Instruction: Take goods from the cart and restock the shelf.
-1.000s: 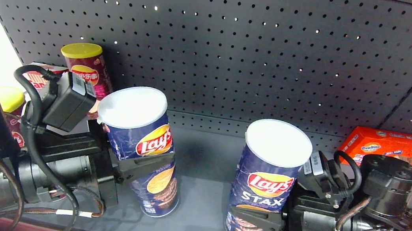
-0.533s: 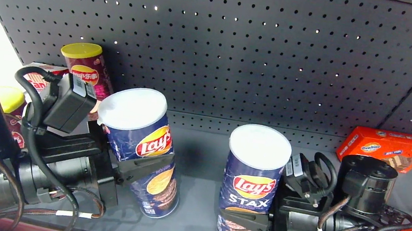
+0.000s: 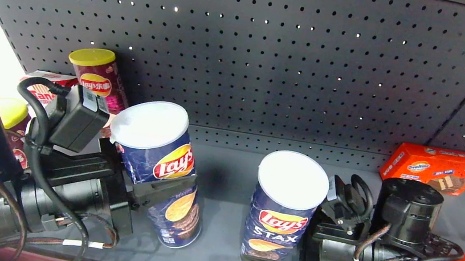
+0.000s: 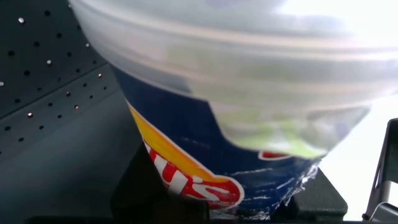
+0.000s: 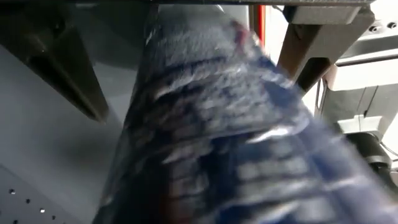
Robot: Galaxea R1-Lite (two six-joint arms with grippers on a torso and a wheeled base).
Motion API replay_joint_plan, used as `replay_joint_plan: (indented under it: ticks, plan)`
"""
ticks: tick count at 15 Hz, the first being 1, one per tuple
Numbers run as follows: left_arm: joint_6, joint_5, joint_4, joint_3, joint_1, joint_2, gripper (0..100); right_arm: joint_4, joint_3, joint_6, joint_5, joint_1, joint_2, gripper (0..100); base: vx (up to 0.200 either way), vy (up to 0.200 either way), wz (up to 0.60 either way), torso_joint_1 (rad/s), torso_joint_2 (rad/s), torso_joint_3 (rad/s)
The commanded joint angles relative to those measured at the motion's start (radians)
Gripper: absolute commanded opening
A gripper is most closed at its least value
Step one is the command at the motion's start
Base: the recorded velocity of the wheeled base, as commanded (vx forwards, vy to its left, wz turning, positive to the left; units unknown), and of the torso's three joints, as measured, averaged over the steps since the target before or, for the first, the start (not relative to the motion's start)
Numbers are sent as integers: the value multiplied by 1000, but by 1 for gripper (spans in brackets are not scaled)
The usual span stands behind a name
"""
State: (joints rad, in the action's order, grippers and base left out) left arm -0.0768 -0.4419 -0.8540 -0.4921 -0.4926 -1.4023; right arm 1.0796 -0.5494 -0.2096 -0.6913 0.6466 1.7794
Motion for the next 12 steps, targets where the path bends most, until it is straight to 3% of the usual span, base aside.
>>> replay_joint_plan:
  ticks: [1,5,9,11,12]
  plan:
    - [0,0,0,1,0,0,0,3,32,-1,6,-13,-57,100,0,0,0,0,0,0]
    - [0,0,0,1,0,0,0,5,164,1,6,-77,-267,100,0,0,0,0,0,0]
    - [0,0,0,3,-3,0,0,-9,243,53,26,-199,-537,100,0,0,0,0,0,0]
    - [0,-1,0,1,-3,0,0,-10,261,88,93,-245,-610,100,0,0,0,0,0,0]
    - [0,-1,0,0,-4,0,0,-10,267,99,225,-294,-646,100,0,0,0,0,0,0]
